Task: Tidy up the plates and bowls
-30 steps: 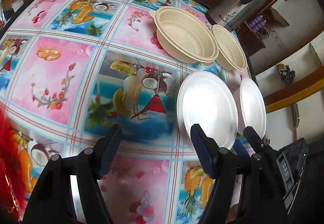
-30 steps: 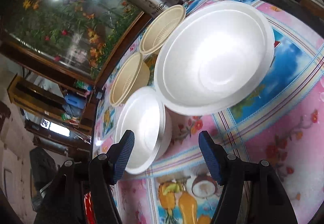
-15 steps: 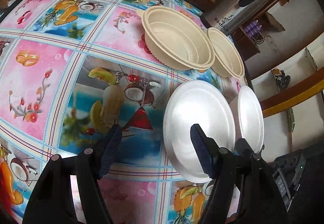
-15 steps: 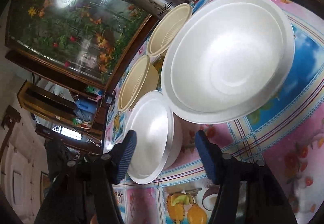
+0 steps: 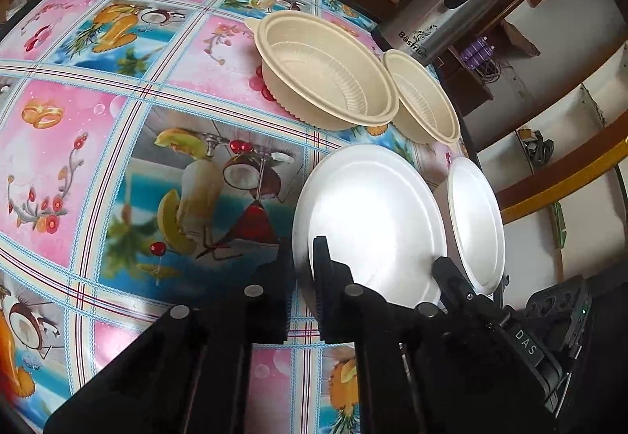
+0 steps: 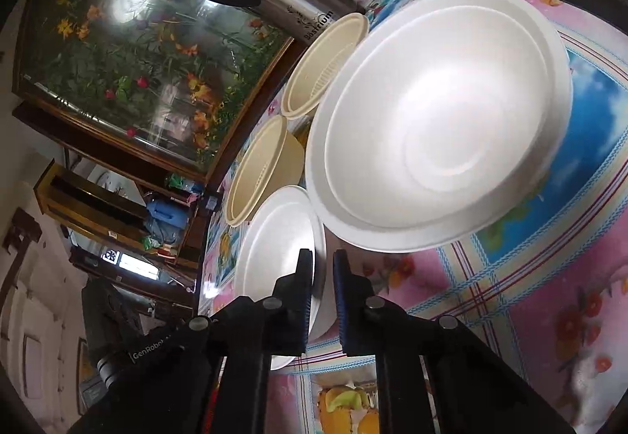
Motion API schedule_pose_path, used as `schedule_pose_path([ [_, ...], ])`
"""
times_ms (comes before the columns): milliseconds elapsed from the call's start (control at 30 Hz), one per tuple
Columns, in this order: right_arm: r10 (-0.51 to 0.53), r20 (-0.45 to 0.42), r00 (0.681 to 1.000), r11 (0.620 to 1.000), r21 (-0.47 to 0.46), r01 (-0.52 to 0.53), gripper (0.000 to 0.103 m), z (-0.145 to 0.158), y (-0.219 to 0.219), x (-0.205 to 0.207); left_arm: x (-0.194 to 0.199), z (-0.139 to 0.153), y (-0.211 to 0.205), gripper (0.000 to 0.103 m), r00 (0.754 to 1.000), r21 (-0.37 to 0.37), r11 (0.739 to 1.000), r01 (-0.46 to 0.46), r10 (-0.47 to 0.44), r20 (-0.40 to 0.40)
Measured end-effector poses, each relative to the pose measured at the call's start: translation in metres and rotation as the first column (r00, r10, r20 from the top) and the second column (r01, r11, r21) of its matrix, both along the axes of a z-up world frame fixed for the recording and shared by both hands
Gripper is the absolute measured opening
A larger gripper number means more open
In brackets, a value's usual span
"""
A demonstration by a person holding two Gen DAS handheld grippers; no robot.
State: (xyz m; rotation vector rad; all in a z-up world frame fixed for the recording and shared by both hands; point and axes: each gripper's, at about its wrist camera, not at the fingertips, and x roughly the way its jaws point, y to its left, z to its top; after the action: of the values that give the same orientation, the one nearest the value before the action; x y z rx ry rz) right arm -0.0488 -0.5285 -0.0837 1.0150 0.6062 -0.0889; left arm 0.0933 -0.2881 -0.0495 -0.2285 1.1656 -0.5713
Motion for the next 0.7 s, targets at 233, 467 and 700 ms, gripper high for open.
schedule_pose_path([
  [233, 0.018, 0.025, 1.0, 1.0, 0.021, -0.019, 0.006, -0.001, 0.003, -0.004, -0.004, 0.006, 0.016, 0.006, 1.0, -0.033, 0.999, -0.017, 0.016, -0.011],
  [467, 0.032, 0.069, 0.997, 0.998, 0.045, -0.035, 0.006, -0.005, 0.023, -0.022, -0.02, 0.014, 0.043, 0.006, 1.0, -0.037, 0.999, -0.024, 0.024, 0.01],
  [700, 0.083, 0.086, 0.993, 0.996, 0.015, -0.084, 0.006, 0.01, 0.057, -0.031, -0.044, 0.024, 0.085, 0.006, 0.997, -0.038, 0.998, -0.052, 0.054, 0.047],
])
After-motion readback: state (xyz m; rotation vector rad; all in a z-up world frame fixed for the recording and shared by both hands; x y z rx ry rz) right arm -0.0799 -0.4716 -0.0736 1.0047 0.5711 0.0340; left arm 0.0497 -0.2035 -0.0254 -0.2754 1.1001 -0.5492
